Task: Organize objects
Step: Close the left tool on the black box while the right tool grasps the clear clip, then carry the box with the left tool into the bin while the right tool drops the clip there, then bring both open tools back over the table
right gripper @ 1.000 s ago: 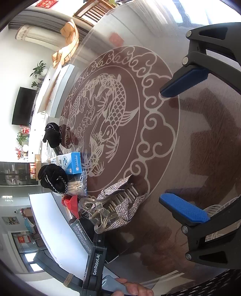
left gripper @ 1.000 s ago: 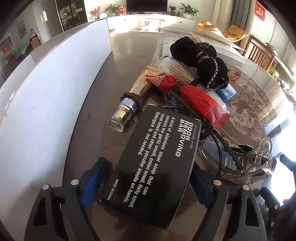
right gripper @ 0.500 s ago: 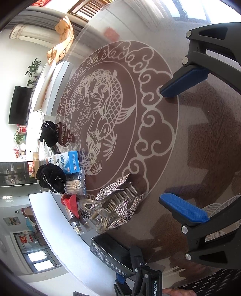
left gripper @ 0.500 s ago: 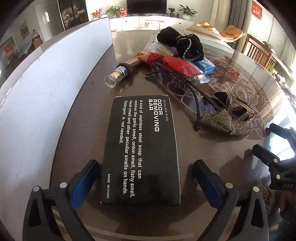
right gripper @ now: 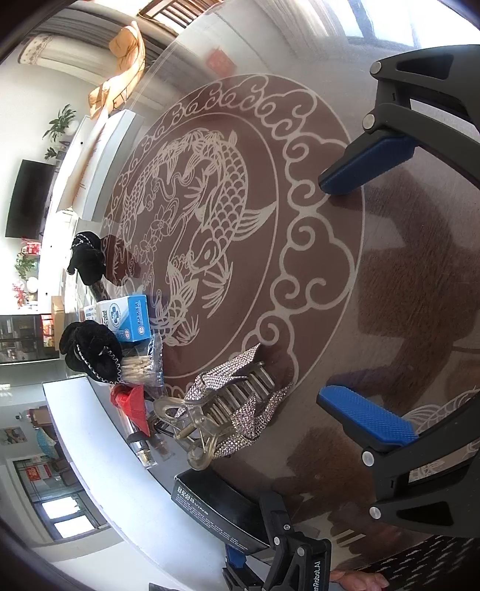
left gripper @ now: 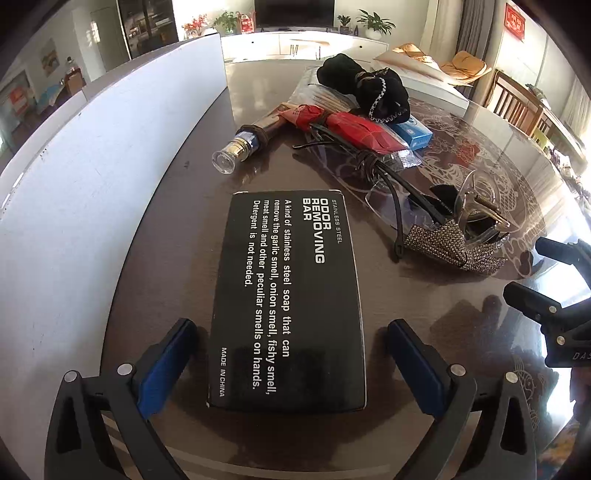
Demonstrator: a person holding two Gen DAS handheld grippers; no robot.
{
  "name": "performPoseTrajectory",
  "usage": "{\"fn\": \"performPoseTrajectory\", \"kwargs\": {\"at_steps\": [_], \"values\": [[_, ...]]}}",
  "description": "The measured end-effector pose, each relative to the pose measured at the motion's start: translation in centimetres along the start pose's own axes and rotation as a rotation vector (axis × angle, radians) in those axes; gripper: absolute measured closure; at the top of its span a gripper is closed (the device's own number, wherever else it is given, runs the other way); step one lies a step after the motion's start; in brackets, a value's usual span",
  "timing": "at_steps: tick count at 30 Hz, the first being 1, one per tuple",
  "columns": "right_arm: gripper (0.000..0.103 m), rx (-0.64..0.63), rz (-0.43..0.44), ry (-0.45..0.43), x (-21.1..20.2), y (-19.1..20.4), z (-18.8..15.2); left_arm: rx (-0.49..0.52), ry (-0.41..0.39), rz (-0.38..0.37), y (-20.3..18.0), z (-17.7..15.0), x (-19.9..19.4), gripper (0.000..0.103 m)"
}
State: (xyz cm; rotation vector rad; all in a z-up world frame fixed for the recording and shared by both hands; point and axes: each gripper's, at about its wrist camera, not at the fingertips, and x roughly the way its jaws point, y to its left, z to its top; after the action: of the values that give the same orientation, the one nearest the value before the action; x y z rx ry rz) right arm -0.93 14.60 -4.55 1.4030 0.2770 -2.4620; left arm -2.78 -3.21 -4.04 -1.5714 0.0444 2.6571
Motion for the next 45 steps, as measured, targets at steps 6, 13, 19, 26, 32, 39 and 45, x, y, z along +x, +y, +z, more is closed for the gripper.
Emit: {"fn": "performPoseTrajectory", "kwargs": {"at_steps": [6, 13, 19, 26, 32, 39, 45], "values": [[0.004, -0.341, 0.159, -0.014, 0.0, 5.8, 4.1, -0.012, -0.053, -0.011, 0.4, -0.1, -1.0, 0.045], [0.049, -0.331, 0.203, 0.069, 1.4, 5.6, 4.3, -0.051, -0.095, -0.095, 1.4, -0.4, -2.4, 0.045], [0.049, -0.173, 0.13, 0.061, -3.3, 0.4, -0.9, -0.056, -0.142, -0.153, 0.9, -0.9, -4.4, 0.046], [0.049, -0.002, 0.257, -0.066, -7.1, 2.2, 2.1, -0.165, -0.233, -0.232, 5.1, -1.5, -10.9, 0.046], [0.049, -0.044, 0.553, -0.193, -8.7, 15.5, 11.2, -0.317, -0.252, -0.053, 16.8, -1.0, -14.8, 0.045], [0.048, -0.112, 0.621, -0.133, -4.1, 29.1, 17.8, -0.364, -0.116, 0.133, 26.3, -0.8, -12.2, 0.044], [0.021, -0.105, 0.538, -0.15, -3.0, 29.1, 17.2, -0.333, -0.152, 0.19, 25.6, -1.2, -12.4, 0.023]]}}
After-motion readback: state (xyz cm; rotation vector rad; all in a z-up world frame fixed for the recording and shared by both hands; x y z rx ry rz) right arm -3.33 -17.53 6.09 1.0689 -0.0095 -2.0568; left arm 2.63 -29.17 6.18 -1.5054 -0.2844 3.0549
